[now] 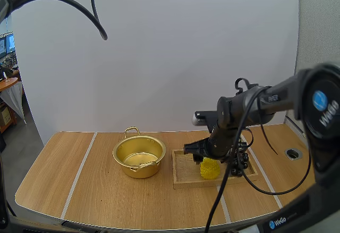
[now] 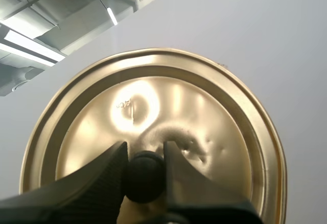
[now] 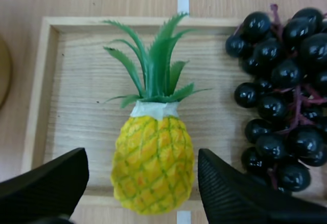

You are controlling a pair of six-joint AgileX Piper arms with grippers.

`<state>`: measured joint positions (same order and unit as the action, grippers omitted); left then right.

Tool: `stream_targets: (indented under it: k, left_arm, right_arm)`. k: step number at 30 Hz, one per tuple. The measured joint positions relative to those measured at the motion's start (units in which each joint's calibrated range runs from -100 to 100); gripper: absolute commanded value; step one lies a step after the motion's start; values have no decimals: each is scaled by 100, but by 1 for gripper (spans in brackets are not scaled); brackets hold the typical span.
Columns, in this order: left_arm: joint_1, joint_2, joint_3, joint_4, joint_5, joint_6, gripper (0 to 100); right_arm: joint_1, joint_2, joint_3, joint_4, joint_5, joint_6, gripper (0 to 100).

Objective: Open the pot, put the pineapple inside, and close it

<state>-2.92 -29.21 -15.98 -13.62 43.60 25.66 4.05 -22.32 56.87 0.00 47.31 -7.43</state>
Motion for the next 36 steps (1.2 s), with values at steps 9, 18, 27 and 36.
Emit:
stream_targets:
  k: [9,18,27,36]
  left_arm:
    - [0,0,0,0,0,0,0]
    - [0,0,0,0,0,0,0]
    - [0,0,0,0,0,0,0]
    - [0,0,0,0,0,0,0]
  right_arm:
    - [0,680,0,-51,-589,59,100]
    - [0,1135,0,-63,-763,59,64]
    - [0,1135,0,0,-763,78,0]
    - [30,978,-279,40,-464,78,0]
